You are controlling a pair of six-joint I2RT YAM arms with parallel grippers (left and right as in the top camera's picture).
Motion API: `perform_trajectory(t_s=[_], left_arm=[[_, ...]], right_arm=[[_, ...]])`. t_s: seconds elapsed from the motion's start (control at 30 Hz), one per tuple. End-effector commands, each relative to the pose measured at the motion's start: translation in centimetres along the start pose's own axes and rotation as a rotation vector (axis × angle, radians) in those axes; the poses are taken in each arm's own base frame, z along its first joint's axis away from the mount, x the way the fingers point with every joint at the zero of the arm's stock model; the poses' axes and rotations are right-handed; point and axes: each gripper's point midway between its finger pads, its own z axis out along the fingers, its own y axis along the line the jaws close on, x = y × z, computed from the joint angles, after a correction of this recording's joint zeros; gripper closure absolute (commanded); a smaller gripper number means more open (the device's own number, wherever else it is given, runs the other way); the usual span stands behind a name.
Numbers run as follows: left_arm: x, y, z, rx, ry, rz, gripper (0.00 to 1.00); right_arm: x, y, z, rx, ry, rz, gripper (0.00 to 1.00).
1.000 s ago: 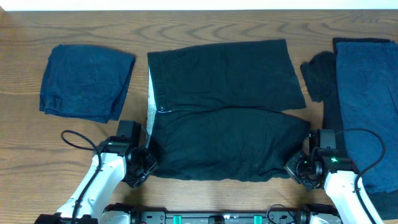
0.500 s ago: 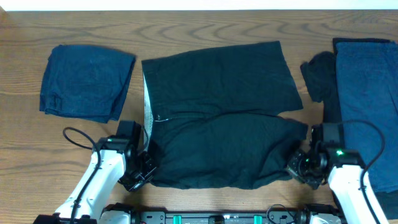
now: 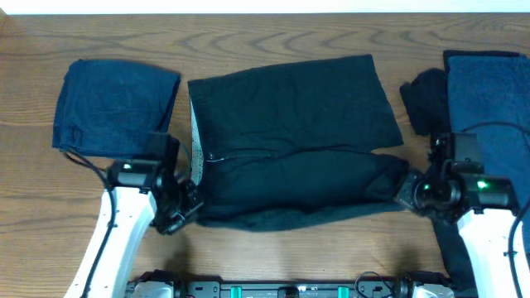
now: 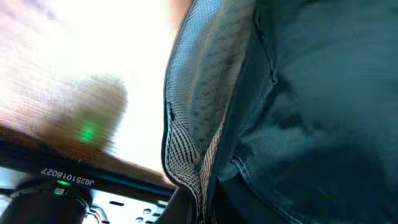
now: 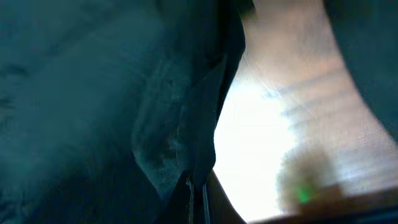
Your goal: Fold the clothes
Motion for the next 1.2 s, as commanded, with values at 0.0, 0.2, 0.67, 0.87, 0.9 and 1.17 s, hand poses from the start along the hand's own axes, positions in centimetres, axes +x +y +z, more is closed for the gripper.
perform_trajectory(t_s=[0.0,0.2,0.67,0.87,0.9,1.17], left_arm=[[-1.6,-1.5,-3.2,0.035,-0.100,0.059,0.94],[-4.2,-3.6,-7.5,0.085,-0.254,0.084,0.94],[-11.7,-8.4,-9.2,0.160,-0.476,0.103,0.94],[-15.7,-11.8,-9.3,0.248,-0.582,0.122,0.94],[-16.3,-12.4,-9.4,0.264,-0.602,0.126,0.94],[-19.9,-14.7,-7.3,0.295,-0.640,0.132,0.94]], right_arm=[[-2.5,1.3,-2.1,-0.017,-0.079,-0.068,0.99],[-5.9,3.4,-3.1,-0.023,-0.093,-0.117,0.99],[-15.7,9.3,-3.4,-0.097,-0.258,-0.221,0.99],[-18.4,10.5,-0.2,-0.108,-0.281,-0.236,0.99],[-18.9,10.8,0.5,-0.111,-0.284,-0.239,0.99],[-21.6,12.6,7.1,-0.122,-0.289,-0.274,0.99]])
